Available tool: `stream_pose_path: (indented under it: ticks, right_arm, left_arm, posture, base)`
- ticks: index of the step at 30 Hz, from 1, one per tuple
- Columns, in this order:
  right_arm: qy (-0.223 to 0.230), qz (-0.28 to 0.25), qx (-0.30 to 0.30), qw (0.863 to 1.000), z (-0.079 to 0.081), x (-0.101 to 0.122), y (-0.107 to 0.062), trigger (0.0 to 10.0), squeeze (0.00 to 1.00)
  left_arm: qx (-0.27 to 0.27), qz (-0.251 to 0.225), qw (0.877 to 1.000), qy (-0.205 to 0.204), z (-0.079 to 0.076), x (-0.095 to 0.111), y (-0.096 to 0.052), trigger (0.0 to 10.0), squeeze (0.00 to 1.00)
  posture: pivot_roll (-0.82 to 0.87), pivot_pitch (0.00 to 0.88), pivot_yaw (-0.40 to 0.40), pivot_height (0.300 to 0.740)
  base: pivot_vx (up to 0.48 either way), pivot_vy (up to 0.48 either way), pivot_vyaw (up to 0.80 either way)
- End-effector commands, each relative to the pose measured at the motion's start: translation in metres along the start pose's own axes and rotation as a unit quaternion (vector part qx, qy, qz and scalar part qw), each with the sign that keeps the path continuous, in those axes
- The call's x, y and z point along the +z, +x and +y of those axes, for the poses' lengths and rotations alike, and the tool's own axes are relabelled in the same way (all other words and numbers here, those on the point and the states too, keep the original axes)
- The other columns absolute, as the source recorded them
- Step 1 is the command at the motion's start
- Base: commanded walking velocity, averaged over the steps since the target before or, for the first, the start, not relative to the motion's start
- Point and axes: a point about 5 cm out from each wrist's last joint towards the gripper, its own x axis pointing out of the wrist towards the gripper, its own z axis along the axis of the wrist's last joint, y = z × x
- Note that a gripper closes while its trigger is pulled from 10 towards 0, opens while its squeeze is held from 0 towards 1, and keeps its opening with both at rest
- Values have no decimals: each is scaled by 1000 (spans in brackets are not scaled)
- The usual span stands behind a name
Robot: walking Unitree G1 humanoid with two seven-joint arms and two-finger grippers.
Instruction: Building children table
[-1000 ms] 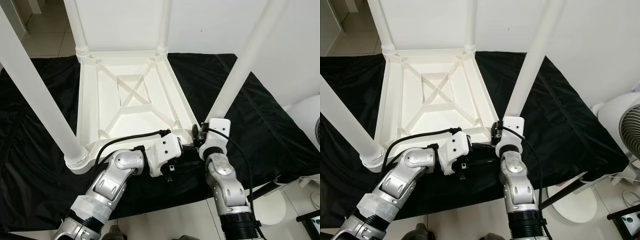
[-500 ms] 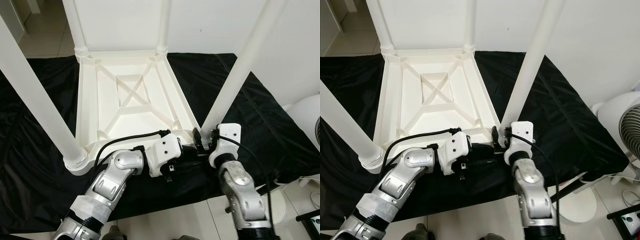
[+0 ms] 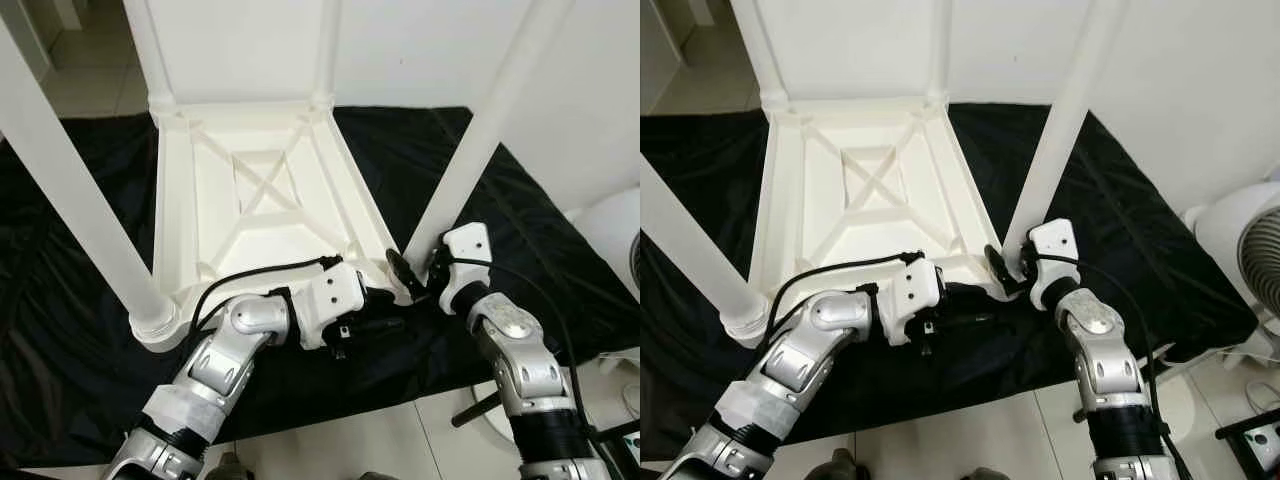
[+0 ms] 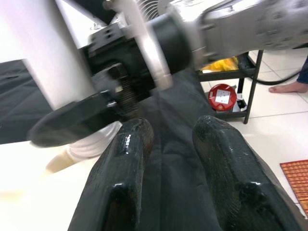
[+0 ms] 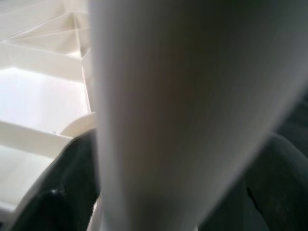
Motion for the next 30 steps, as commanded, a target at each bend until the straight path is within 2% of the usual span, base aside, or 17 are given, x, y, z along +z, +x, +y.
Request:
stream_pose_path:
  ticks: [1, 4, 5, 9, 19, 20, 25, 30]
  right_arm:
    - [-6, 2, 9, 1000, 0, -2, 1, 10000, 0]
    - [-7, 3, 34, 999, 2, -3, 9, 10000, 0]
    - [-4, 4, 49, 999, 4, -4, 12, 0, 0]
    - [0, 9, 78, 997, 10, -9, 14, 0, 0]
    - [15, 11, 80, 997, 12, -17, 7, 0, 0]
    - [19, 13, 69, 997, 10, -18, 6, 10000, 0]
    - [14, 22, 19, 999, 6, -18, -1, 10000, 0]
    - [38, 30, -41, 998, 14, -21, -6, 10000, 0]
  left_arm:
    - [22, 4, 1000, 5, 2, -1, 1, 10000, 0]
    - [24, 3, 1000, 6, 3, 0, 1, 10000, 0]
    - [26, 3, 1000, 6, 3, 0, 1, 10000, 0]
    - [30, 4, 1000, 7, 4, 0, 0, 10000, 0]
    - [32, 2, 999, 6, 3, 0, 0, 10000, 0]
    - [31, 2, 1000, 6, 3, 0, 0, 10000, 0]
    - [30, 3, 1000, 7, 4, 0, 0, 10000, 0]
    - [37, 8, 999, 12, 5, -2, 0, 10000, 0]
  posture:
    - [27, 0, -39, 740]
    - [33, 0, -43, 740]
    - [40, 0, -46, 740]
    - [44, 0, -51, 740]
    - [37, 0, -50, 740]
    - [34, 0, -47, 740]
    - [34, 0, -46, 740]
    - [30, 0, -45, 740]
  base:
    - [0, 0, 0]
    - [0, 0, 0]
    - [0, 0, 0]
    - [0, 0, 0]
    - [0, 0, 0]
    - [0, 0, 0]
    - [0, 0, 0]
    - [0, 0, 0]
